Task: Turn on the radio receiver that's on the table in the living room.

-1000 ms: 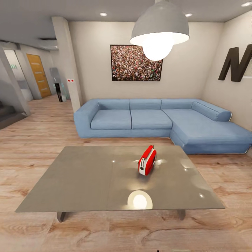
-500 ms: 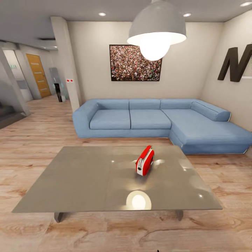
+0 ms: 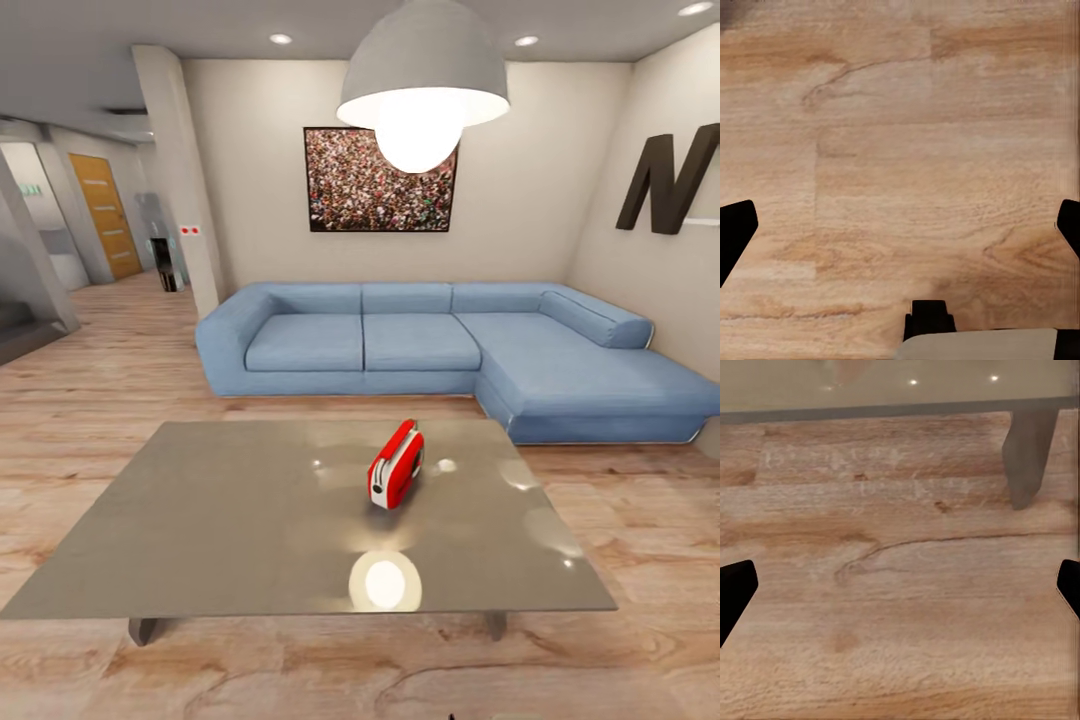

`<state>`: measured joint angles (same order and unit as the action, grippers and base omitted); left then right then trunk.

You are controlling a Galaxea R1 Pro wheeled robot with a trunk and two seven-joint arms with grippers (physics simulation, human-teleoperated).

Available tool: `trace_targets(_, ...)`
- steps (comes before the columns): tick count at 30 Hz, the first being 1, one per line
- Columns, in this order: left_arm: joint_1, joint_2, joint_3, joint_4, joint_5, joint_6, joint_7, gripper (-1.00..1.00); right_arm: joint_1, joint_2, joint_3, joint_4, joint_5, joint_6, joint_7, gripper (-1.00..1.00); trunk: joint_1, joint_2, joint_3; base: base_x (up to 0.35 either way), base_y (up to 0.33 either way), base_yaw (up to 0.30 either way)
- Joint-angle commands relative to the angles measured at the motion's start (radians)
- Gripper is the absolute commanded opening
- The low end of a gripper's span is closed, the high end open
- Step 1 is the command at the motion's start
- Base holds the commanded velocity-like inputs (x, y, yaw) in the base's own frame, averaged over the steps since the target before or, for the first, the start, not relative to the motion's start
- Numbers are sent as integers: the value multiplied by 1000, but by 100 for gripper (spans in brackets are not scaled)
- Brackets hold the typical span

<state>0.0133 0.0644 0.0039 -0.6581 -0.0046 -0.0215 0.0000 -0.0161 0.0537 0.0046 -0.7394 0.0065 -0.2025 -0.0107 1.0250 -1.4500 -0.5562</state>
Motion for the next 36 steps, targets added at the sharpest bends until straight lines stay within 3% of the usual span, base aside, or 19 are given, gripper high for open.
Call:
trace_targets(1,0,0,0,0,0,0,0,100,0,0,0,0,0,0,0,100,0,0,0,76,-202,0)
trace_targets(36,0,0,1,0,0,0,0,100,-1,0,0,0,0,0,0,100,0,0,0,76,-186,0)
